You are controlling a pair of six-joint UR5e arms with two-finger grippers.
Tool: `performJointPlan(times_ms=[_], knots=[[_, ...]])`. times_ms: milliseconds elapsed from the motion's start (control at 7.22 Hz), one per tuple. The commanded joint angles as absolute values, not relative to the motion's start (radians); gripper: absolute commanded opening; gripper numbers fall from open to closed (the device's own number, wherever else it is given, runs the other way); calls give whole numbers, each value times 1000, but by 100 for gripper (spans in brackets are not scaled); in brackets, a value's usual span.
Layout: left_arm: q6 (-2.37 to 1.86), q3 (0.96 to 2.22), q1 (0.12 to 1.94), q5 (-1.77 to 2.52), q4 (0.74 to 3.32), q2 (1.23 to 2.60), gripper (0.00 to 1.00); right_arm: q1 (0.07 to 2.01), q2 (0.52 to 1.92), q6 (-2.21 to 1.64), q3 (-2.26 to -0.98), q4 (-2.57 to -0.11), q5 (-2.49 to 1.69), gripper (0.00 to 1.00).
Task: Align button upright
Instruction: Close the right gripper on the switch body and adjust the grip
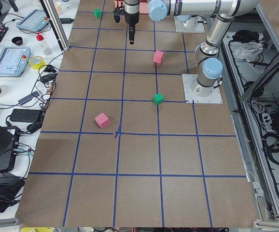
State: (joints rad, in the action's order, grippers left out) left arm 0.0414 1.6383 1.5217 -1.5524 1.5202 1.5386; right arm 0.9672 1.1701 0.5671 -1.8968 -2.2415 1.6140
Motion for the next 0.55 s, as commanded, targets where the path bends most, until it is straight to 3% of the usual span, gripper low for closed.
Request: performJointPlan(times_ms=[0, 415], knots=[[41, 1638, 1522, -1552, 1520, 1539, 100, 968, 1172, 568, -1890, -2241, 1615, 0], [41, 1638, 1522, -1552, 1520, 1539, 100, 968, 1234, 568, -1798, -2121, 1640, 0]])
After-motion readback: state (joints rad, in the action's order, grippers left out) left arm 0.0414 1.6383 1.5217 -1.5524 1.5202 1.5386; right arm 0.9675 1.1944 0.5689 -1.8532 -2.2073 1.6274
